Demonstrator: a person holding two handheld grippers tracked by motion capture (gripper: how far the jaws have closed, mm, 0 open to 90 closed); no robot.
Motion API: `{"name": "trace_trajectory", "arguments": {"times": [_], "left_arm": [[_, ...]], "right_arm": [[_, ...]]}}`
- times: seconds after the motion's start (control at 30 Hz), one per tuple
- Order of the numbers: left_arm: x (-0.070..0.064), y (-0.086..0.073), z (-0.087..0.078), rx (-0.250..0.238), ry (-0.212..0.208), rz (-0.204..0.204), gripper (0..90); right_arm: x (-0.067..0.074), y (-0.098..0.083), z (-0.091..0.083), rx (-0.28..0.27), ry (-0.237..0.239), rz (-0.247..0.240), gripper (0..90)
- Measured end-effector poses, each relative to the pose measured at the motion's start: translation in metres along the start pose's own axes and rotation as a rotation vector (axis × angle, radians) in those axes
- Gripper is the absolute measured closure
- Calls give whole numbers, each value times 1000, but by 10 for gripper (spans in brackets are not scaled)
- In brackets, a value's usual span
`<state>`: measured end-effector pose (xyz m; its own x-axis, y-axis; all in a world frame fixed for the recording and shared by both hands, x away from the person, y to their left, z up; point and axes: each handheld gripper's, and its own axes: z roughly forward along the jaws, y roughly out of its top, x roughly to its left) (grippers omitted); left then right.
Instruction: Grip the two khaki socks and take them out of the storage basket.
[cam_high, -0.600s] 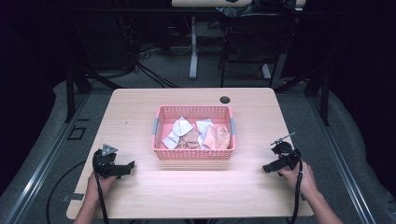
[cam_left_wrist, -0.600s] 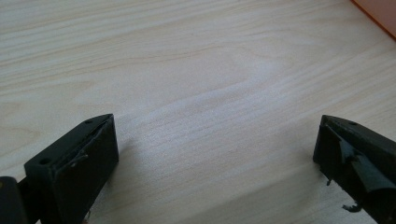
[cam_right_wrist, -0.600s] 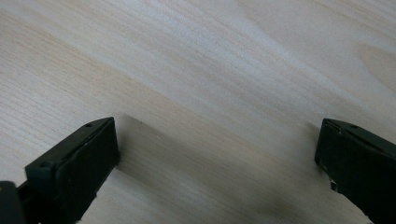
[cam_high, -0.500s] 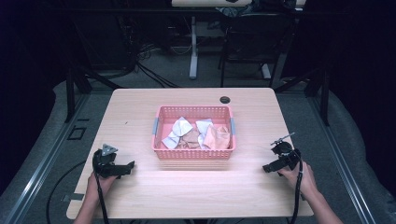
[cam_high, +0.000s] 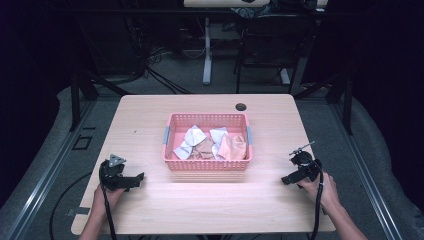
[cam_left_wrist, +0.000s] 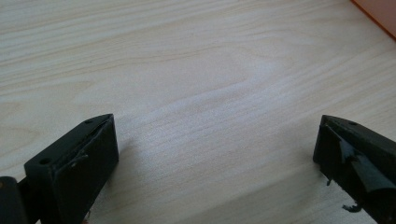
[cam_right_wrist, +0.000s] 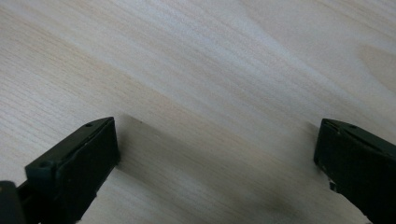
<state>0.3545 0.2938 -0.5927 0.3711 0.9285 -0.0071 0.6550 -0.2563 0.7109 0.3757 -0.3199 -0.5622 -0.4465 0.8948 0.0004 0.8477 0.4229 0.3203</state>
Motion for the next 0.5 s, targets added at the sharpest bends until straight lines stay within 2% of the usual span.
{"name": "trace_trajectory", "arguments": {"times": [0.07,0.1,0.13,0.27,0.4,0.47,0.5], "left_arm": [[0,0,0,0,0,0,0],[0,0,0,0,0,0,0],[0,0,0,0,0,0,0],[0,0,0,0,0,0,0],[0,0,0,-1,1,1,0],[0,0,0,2,3,2,0],[0,1,0,2,4,1,0]], "right_arm": [[-1,1,-1,2,5,-3,5],[-1,1,-1,-17,23,18,0],[-2,3,-4,-4,22,4,0],[-2,6,-13,-28,38,10,0],[0,10,-19,-19,30,-22,0],[3,11,-20,-30,43,-20,0],[3,13,-22,-17,47,-35,0]]}}
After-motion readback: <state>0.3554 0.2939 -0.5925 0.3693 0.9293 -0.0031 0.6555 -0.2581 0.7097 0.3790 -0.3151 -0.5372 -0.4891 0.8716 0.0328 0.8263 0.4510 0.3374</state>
